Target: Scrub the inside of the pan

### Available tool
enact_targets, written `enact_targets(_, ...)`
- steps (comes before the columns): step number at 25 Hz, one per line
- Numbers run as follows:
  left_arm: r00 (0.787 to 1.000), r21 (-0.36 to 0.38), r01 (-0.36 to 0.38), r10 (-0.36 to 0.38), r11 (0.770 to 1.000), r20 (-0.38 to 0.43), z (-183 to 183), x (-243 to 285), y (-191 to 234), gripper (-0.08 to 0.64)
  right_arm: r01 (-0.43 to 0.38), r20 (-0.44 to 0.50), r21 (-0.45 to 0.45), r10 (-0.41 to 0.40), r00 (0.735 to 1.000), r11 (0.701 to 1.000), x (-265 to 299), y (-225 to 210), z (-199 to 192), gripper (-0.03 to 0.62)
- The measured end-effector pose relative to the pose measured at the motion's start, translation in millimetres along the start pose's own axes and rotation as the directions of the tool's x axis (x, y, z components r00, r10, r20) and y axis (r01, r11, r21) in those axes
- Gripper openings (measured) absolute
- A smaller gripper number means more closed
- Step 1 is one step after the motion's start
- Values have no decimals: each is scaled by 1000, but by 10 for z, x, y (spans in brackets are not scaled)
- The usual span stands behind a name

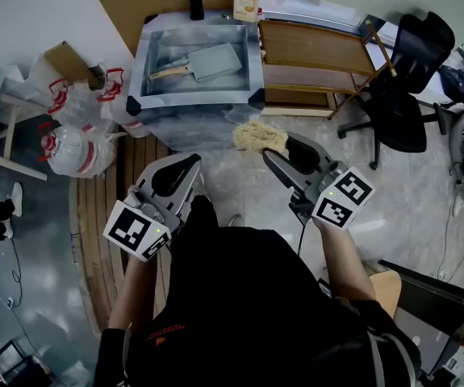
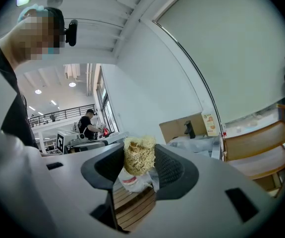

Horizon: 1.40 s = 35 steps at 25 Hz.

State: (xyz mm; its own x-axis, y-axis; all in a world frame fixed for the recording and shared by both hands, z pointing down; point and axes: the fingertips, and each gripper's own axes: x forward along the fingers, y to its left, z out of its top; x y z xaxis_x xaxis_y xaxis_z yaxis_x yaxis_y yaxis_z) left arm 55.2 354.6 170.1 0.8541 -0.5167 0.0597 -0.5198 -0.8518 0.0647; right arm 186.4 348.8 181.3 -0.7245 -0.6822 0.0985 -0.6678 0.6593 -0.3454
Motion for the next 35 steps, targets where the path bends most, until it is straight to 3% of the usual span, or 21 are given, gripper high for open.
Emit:
enact_targets(8,999,-39,24,-24,999,-24,-155,282,713,20,40,-24,25,-39,999,999,540,-433,42,189)
enact_targets(18,998,-79,34,-38,996,-53,-244,496,1971,20,96,-83,68,-90,993,993,1569,-1003,90,189)
enact_targets(35,989,-109,86,-98,990,-113,-379,748,3620,20,182,-183,83,-165,969,980,3046,-1573,186,189)
